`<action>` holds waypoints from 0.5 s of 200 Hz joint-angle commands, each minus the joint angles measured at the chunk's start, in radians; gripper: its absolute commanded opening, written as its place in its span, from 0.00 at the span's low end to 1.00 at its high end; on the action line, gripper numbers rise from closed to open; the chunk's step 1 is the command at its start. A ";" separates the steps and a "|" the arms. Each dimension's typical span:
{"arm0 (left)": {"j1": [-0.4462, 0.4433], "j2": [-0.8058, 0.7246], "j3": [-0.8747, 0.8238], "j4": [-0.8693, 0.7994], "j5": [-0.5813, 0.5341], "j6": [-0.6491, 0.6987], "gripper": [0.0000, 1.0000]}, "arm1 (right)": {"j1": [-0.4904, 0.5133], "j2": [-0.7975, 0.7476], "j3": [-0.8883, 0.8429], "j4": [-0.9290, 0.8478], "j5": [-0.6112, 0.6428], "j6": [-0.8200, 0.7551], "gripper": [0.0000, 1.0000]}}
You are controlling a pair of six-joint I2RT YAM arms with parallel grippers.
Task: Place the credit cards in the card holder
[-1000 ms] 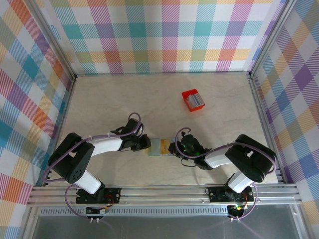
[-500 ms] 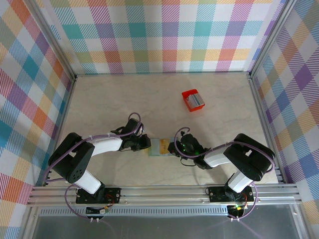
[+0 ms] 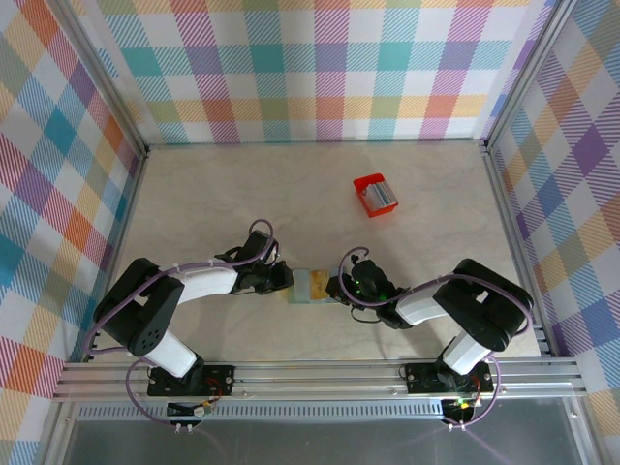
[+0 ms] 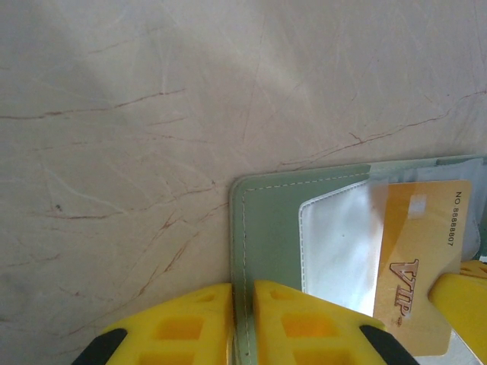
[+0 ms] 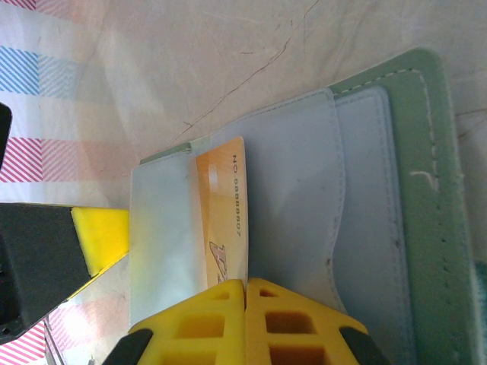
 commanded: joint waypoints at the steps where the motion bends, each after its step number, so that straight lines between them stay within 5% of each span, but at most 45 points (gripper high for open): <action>1: -0.009 0.027 -0.024 0.031 -0.002 -0.005 0.16 | 0.013 0.061 0.016 -0.087 -0.036 -0.025 0.00; 100: -0.009 0.024 -0.028 0.031 -0.007 -0.010 0.16 | 0.013 0.023 0.034 -0.116 -0.034 -0.062 0.14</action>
